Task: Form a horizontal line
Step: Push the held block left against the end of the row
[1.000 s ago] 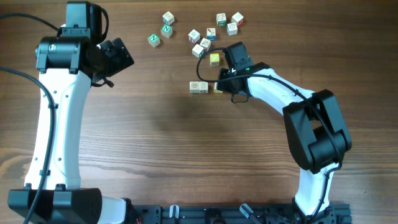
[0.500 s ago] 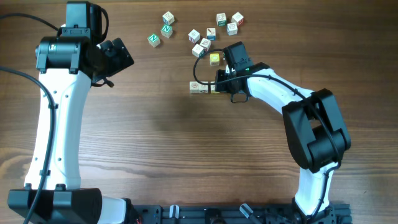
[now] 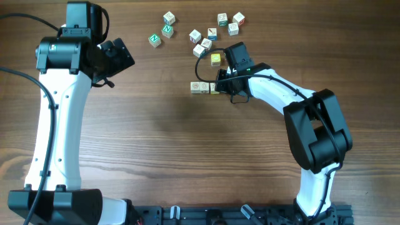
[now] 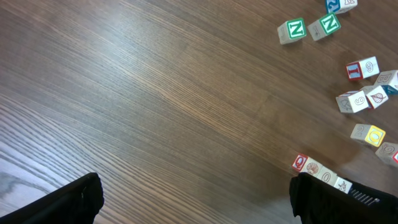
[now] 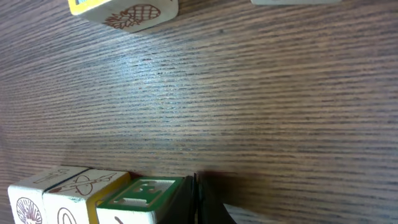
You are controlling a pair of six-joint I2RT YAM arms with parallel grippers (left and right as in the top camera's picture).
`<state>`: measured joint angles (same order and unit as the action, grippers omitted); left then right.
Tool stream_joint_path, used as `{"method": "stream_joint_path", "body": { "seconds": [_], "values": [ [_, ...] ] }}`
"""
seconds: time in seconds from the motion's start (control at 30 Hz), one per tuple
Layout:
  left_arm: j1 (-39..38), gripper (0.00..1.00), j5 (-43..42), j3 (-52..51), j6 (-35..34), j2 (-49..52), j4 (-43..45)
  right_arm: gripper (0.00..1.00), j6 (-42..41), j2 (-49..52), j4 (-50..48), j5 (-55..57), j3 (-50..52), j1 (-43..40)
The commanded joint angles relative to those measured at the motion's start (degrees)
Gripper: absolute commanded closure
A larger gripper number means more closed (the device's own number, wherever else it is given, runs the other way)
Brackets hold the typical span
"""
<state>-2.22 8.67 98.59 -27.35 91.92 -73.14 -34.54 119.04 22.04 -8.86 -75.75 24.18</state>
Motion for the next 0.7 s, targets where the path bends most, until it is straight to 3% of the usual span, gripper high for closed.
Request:
{"method": "stream_joint_path", "body": {
  "seconds": [0.0, 0.67],
  "values": [
    [0.2, 0.00, -0.3, -0.1, -0.5, -0.3, 0.0, 0.96, -2.0, 2.3, 1.2, -0.6, 0.4, 0.1],
    [0.2, 0.00, -0.3, -0.1, -0.5, -0.3, 0.0, 0.96, -9.2, 2.3, 2.9, -0.2, 0.4, 0.4]
  ]
}}
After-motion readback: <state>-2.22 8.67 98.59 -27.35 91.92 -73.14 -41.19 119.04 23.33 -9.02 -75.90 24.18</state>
